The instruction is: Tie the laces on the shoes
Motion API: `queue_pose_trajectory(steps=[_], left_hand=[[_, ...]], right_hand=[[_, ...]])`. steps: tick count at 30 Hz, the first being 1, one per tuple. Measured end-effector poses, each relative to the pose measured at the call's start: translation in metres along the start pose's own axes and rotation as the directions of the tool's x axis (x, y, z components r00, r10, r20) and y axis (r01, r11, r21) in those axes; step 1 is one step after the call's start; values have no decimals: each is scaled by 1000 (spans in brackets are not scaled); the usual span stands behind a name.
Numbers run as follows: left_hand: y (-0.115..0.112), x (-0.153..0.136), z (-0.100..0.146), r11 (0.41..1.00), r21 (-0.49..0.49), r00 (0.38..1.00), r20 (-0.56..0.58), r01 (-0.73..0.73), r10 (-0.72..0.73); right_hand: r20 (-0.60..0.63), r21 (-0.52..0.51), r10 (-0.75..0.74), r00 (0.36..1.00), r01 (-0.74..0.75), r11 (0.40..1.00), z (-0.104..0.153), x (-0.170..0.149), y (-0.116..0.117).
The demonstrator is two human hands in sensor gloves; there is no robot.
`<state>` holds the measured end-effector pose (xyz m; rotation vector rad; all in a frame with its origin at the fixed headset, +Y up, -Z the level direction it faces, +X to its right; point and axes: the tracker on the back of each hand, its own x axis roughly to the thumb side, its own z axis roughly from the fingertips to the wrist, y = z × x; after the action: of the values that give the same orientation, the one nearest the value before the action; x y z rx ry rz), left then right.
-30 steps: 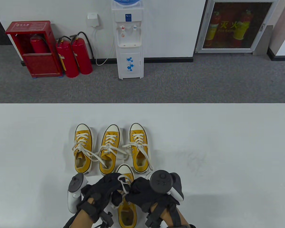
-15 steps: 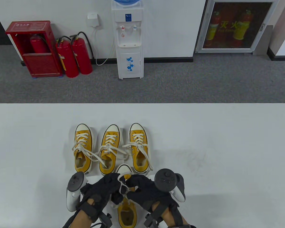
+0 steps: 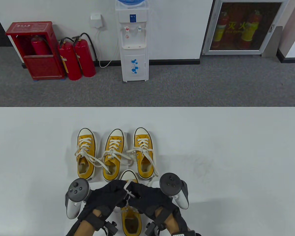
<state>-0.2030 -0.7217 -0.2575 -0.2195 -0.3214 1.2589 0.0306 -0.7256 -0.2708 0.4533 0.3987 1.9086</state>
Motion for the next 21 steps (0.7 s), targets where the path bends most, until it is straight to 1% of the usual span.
queue_pose_trajectory(steps=[5,7,12,14,16,17,21], left_hand=[[-2,8,2,988,48,988,42,146,-148],[-3,9,3,986,54,987,45,155,-157],[-3,9,3,985,61,985,51,159,-162],[-3,9,3,989,56,989,55,135,-138],[-3,9,3,993,46,992,57,109,-112],[-3,9,3,995,37,994,55,90,-92],[0,7,3,995,41,994,56,93,-95]], right_hand=[[-28,-15,37,999,-37,999,1,0,-1],[-28,-21,75,997,-76,997,1,0,0],[-52,-42,155,987,-157,987,0,1,4],[-68,-42,235,970,-239,970,-1,0,8],[-72,-34,268,961,-271,962,-3,-1,13],[-73,-50,280,957,-284,957,-3,-1,15],[-77,-109,311,947,-318,942,-5,2,17]])
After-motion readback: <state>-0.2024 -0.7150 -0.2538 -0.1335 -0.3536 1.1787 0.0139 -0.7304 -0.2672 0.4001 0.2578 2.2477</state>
